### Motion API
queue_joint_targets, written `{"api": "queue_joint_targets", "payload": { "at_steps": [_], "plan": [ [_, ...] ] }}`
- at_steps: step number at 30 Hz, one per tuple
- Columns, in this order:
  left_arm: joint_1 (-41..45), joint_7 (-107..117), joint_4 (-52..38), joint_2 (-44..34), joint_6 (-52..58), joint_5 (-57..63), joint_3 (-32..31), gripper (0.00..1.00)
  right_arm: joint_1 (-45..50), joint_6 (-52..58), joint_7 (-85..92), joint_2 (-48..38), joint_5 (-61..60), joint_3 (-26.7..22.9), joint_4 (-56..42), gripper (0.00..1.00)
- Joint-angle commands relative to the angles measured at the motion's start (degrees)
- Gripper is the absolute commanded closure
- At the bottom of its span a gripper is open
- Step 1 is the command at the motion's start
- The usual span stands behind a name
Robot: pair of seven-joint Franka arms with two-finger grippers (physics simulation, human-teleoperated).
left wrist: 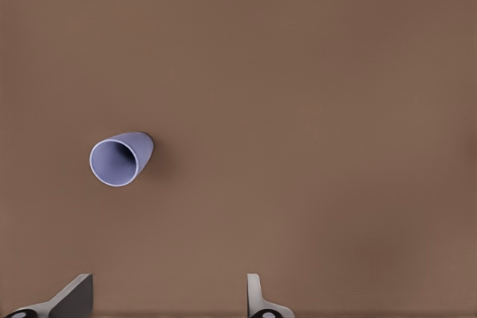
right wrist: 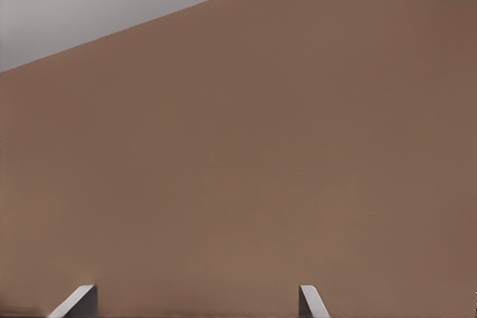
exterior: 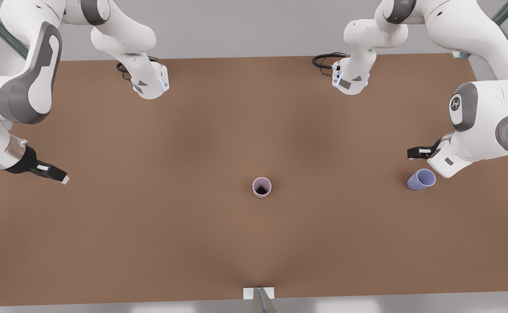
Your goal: Stack the cups, with the pink cup at the bottom and the purple cup at the top
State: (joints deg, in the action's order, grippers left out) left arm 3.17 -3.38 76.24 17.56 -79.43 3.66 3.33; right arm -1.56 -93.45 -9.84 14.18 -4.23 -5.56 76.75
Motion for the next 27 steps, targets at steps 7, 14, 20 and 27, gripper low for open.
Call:
{"api": "queue_joint_targets", "payload": {
  "at_steps": [7,14,20,27],
  "plan": [
    [0.0,-0.05,7.07,-2.27,-5.91,-0.58,1.24,0.0,0.51,-0.33,19.07,-0.12,0.36,0.29,-2.22,0.0],
    [-0.35,-0.84,24.13,-3.32,-29.11,-1.29,6.25,0.0,0.6,2.57,19.42,0.23,-0.16,0.11,-2.22,0.0],
    [-2.64,-1.28,26.32,1.07,-42.12,-1.38,8.27,0.0,0.6,1.25,19.33,0.41,0.01,0.38,-2.22,0.0],
    [-4.31,-1.45,26.41,6.96,-48.89,-3.31,8.36,0.0,0.6,0.55,19.16,0.5,0.1,0.29,-2.22,0.0]
  ]
}}
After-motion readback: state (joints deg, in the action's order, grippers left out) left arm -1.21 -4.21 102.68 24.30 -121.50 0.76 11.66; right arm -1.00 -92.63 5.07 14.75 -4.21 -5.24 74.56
